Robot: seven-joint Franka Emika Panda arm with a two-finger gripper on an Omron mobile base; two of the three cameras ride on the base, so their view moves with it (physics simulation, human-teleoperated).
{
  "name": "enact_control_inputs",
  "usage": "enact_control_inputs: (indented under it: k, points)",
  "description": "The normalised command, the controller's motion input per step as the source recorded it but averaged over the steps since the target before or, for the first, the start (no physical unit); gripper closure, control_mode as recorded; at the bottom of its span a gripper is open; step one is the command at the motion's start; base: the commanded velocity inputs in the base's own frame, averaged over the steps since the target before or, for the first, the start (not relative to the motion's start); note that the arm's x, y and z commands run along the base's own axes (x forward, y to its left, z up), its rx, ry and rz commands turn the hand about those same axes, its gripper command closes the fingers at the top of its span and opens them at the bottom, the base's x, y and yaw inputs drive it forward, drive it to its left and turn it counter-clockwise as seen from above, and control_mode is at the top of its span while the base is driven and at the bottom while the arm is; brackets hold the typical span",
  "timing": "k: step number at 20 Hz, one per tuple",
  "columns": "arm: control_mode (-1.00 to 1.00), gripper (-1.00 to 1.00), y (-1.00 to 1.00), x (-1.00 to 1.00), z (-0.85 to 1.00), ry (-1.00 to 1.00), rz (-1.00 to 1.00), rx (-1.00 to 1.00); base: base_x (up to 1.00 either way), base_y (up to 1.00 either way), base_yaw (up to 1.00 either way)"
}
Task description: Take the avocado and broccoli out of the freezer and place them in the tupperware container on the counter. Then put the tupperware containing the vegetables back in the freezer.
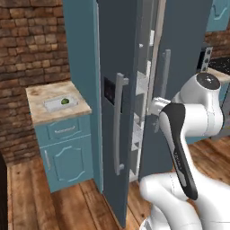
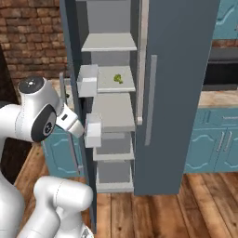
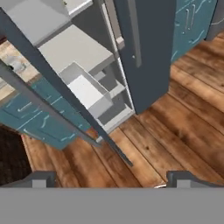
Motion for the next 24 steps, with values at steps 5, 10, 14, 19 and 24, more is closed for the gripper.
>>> enact_control_inputs:
  k: [5, 10, 14, 19, 24]
  points:
    - [1.00, -1.00, 0.00, 0.00, 0.00, 0.00, 0.00, 0.00, 0.09, -1.00, 0.34]
    - [1.00, -1.00, 0.00, 0.00, 0.00, 0.00, 0.00, 0.00, 0.47, -0.90, 0.32]
    - [1.00, -1.00, 0.00, 0.00, 0.00, 0.00, 0.00, 0.00, 0.80, -0.53, 0.20]
    - [1.00, -1.00, 0.00, 0.00, 0.00, 0.00, 0.00, 0.00, 0.86, -0.05, 0.03]
    - [1.00, -1.00, 0.00, 0.00, 0.00, 0.00, 0.00, 0.00, 0.59, 0.06, -0.02]
